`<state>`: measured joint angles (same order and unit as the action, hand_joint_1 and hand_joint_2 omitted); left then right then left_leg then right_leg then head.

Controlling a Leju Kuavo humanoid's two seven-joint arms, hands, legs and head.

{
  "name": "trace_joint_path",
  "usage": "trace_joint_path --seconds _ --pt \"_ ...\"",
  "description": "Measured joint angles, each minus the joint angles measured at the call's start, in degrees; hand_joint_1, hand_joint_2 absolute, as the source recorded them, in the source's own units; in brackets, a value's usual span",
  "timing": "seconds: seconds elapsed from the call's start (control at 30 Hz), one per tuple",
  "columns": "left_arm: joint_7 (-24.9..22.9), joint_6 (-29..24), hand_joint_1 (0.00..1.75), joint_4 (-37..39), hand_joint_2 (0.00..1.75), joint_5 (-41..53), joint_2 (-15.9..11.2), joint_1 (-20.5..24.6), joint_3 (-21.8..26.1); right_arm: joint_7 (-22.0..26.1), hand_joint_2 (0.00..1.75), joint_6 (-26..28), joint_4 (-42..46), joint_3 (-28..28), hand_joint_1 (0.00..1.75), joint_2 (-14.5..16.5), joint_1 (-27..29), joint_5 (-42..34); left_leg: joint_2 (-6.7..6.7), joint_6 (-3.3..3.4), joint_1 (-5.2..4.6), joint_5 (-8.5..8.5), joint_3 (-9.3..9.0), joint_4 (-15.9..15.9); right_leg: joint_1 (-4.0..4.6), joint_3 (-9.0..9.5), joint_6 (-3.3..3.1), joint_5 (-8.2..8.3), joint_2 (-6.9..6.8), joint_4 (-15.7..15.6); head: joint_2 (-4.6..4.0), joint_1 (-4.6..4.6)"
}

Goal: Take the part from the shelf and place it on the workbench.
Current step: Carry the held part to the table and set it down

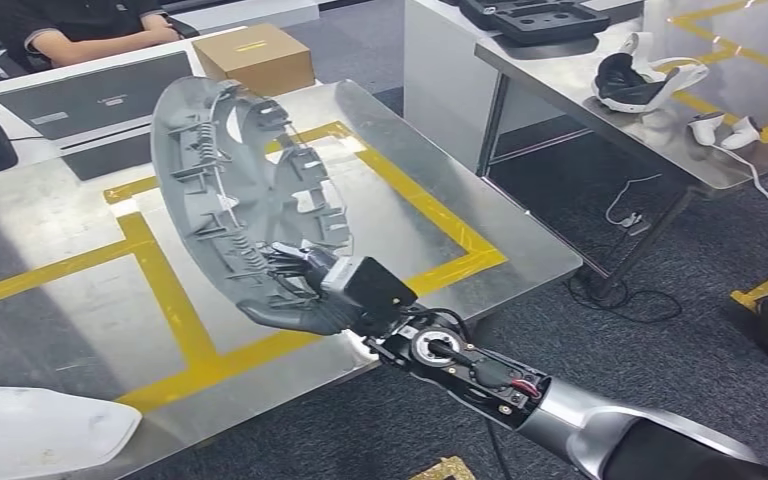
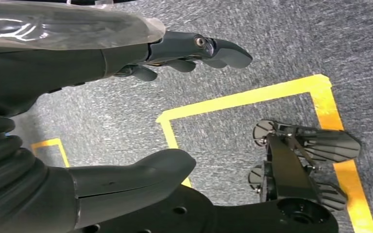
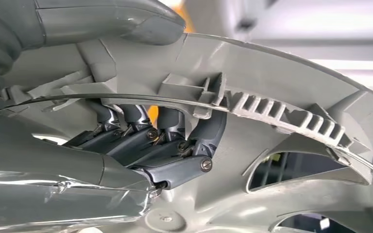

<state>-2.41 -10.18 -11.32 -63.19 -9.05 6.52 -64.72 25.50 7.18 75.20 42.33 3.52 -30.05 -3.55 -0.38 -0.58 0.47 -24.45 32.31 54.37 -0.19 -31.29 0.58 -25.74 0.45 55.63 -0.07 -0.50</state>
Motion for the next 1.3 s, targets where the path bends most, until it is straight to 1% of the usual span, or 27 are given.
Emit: trace_joint_path --seconds 0.2,0.3,0.4,0.53,0.63,0.8,0.97,1.17,1.3 --pt "0.02 0.09 0.00 0.00 1.75 -0.51 0.06 0.02 0.00 -3.44 1.75 10.25 -4.52 1.44 1.73 2.51 -5.22 14.42 0.00 -0.04 -0.07 0.03 0.01 0.02 -0.05 0.02 -0.04 0.04 -0.02 -0.03 0.00 0.04" --pt "0.01 0.08 0.00 -0.01 1.75 -0.58 0.10 0.01 0.00 -5.14 1.75 13.43 -6.14 2.24 1.73 3.58 -6.23 19.86 -0.01 -0.05 -0.09 0.02 0.02 0.02 -0.08 0.04 -0.04 0.04 -0.04 -0.08 0.00 0.01" --pt "0.01 0.22 0.00 -0.01 1.75 -0.44 0.13 0.02 0.00 -9.53 1.75 14.26 -8.70 3.73 1.73 4.47 -7.24 28.43 0.00 -0.09 -0.10 -0.02 0.03 0.02 -0.11 0.04 -0.04 0.03 -0.02 -0.09 0.00 0.01" --pt "0.04 0.52 0.00 0.00 1.75 -0.04 0.22 0.07 0.00 -16.92 1.75 13.07 -14.35 6.78 1.73 6.52 -8.46 42.21 -0.01 -0.10 -0.10 -0.02 0.04 0.02 -0.11 0.03 -0.03 0.03 -0.03 -0.10 0.00 0.02" --pt "0.11 0.59 0.00 -0.01 1.75 0.45 0.32 0.14 0.00 -19.97 1.75 12.62 -20.43 9.38 1.73 8.69 -9.09 48.36 -0.05 -0.10 -0.09 -0.03 0.05 0.01 -0.10 0.02 -0.02 0.01 -0.06 -0.10 0.00 0.07" --pt "-0.07 1.22 0.00 0.00 1.75 1.54 0.43 0.35 -0.01 -24.57 1.75 10.48 -30.07 12.45 1.73 11.31 -9.81 53.46 -0.07 -0.10 -0.09 -0.02 0.05 0.01 -0.10 0.02 -0.02 0.01 -0.08 -0.10 0.00 0.10" --pt "-0.29 2.03 0.00 0.00 1.75 2.49 0.50 0.93 -0.09 -29.67 1.75 6.83 -38.61 14.18 1.73 12.63 -10.19 54.98 -0.07 -0.10 -0.12 -0.02 0.06 0.03 -0.15 0.03 -0.01 0.02 -0.09 -0.12 0.00 0.06" --pt "-0.32 2.19 0.00 0.00 1.75 2.69 0.53 1.44 -0.25 -31.10 1.75 6.18 -44.34 14.64 1.73 13.50 -11.66 54.97 0.05 -0.14 -0.17 -0.08 -0.15 0.03 -0.22 0.13 0.00 0.01 0.06 -0.15 0.00 0.02" --pt "-0.32 2.25 0.00 0.01 1.75 2.67 0.61 1.52 -0.40 -31.59 1.75 6.12 -46.80 14.82 0.00 13.87 -12.47 54.65 0.04 -0.14 -0.17 -0.09 -0.26 0.02 -0.21 0.24 -0.01 0.01 0.05 -0.17 0.00 0.08"
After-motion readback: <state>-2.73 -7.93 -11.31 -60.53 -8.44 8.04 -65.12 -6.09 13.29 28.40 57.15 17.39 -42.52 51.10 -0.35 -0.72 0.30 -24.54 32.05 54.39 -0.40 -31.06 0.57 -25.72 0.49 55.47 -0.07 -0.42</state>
